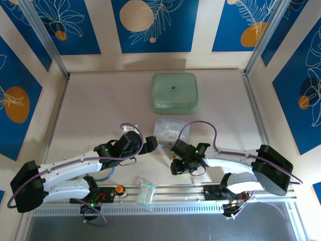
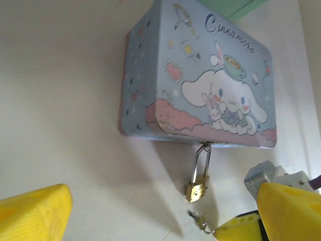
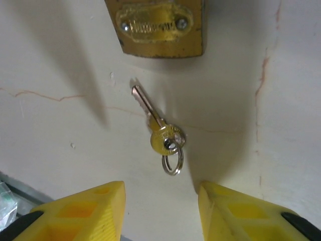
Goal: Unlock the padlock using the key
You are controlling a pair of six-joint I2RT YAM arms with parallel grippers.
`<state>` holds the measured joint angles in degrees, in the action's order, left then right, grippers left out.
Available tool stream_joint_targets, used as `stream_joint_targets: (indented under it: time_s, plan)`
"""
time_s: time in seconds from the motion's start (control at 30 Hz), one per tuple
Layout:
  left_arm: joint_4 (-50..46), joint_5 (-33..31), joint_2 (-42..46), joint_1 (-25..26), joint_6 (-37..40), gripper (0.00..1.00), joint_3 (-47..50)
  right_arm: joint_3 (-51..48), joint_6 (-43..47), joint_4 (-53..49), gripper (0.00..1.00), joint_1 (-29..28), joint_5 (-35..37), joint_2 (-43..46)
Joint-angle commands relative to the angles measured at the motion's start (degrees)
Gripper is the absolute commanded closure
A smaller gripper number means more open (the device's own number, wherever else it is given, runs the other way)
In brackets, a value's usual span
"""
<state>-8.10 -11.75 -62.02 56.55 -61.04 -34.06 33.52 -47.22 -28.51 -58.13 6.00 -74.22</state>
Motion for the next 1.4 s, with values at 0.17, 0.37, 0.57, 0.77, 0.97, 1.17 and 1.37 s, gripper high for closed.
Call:
stream_joint_targets:
  time_s: [0.17,0.37,0.57,0.77,0.97,1.17,1.37]
  plan:
    - [3.12,-0.73,-2.50,1.87,-1.64,0.06,0.80,2.30,-1.06,1.94,0.59,-0.43,3.11,-1.84]
    - [4.51,-0.73,-4.16,2.33,-1.71,0.06,0.27,4.35,-1.29,0.50,0.63,-0.47,5.81,-4.49]
    - [4.67,-0.73,-5.30,2.42,-1.92,0.05,-0.01,3.93,-1.64,1.11,0.72,-0.37,6.57,-6.50]
    - [5.27,-1.25,-5.83,2.59,-2.16,0.06,0.62,2.60,-1.25,3.59,0.93,0.74,4.32,-6.02]
    - [7.16,-1.01,-8.26,3.12,-2.28,0.06,0.48,-0.34,-0.39,5.30,0.95,3.73,1.35,-1.68]
    - [10.30,-1.52,-11.18,4.80,-3.52,0.07,-0.06,-3.02,1.28,8.54,0.95,6.74,-2.88,1.84]
    - [19.84,-3.17,-11.15,5.76,-5.06,0.10,3.89,-2.78,2.40,6.69,0.95,7.77,-3.68,1.70]
